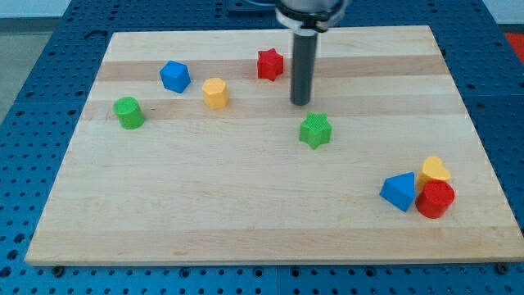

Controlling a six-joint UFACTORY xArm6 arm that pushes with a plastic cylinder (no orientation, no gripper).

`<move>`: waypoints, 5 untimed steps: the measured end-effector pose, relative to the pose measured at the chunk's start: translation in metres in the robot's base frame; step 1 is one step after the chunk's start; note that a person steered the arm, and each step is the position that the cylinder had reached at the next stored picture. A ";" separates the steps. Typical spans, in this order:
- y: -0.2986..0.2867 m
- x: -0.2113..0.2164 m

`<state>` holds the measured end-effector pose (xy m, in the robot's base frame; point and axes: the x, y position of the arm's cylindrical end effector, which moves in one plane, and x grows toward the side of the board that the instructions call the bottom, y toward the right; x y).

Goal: Slide the green star closer to the blue triangle

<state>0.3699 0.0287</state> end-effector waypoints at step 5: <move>0.094 0.086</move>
<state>0.4556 0.1232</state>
